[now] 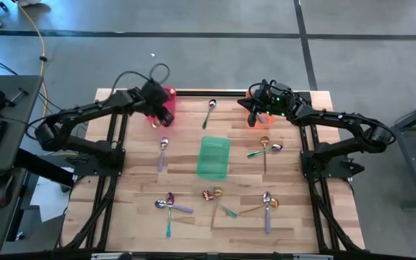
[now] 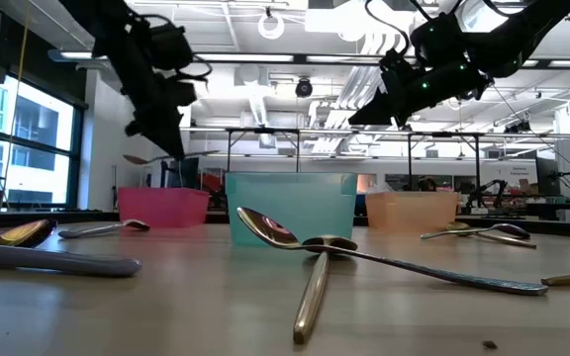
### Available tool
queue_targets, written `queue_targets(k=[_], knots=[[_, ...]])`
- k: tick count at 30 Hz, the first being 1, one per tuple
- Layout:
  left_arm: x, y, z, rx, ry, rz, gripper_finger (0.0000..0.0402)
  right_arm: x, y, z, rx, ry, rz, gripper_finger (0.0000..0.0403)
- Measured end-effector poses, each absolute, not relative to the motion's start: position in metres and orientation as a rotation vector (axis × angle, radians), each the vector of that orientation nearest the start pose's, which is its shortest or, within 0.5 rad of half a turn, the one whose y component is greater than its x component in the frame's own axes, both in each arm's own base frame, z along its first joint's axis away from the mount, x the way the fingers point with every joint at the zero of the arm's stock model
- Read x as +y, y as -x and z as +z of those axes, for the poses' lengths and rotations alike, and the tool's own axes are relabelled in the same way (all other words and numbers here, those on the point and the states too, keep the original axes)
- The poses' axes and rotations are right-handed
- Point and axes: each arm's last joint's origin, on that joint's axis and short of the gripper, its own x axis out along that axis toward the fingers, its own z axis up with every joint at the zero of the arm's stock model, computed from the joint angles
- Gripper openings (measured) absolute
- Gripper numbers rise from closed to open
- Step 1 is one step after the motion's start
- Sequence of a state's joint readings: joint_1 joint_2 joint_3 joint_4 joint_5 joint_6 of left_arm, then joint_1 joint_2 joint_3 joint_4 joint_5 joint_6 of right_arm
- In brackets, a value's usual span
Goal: Sort silverware by color (type)
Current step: Put the top left gold spoon in the pink bin, then put the bottom right blue spoon into the green bin
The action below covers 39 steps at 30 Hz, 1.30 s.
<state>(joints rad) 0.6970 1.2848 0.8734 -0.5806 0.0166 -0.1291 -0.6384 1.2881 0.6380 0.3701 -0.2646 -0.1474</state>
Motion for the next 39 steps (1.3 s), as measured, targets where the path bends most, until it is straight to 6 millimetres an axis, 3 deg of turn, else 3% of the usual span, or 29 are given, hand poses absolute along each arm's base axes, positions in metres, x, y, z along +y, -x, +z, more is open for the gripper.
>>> queue_targets(k=[8, 13, 22, 32, 39], knots=[[0.209, -0.177, 0.207, 0.859, 0.573, 0.821, 0.0005, -0.155, -0.221, 0.23, 0.279, 0.022, -0.352, 0.0], [0.227, -0.172, 0.185, 0.898, 0.652, 0.842, 0.0005, -0.155, -0.221, 0.23, 0.279, 0.022, -0.352, 0.0], [0.233, -0.172, 0.171, 0.932, 0.678, 0.846, 0.0008, -0.155, -0.221, 0.23, 0.28, 0.026, -0.351, 0.0], [0.234, -0.176, 0.172, 0.92, 0.629, 0.839, 0.0064, -0.154, -0.221, 0.228, 0.3, -0.005, -0.35, 0.0], [0.223, -0.184, 0.181, 0.821, 0.518, 0.8, 0.0031, -0.146, -0.226, 0.228, 0.305, -0.008, -0.357, 0.0]])
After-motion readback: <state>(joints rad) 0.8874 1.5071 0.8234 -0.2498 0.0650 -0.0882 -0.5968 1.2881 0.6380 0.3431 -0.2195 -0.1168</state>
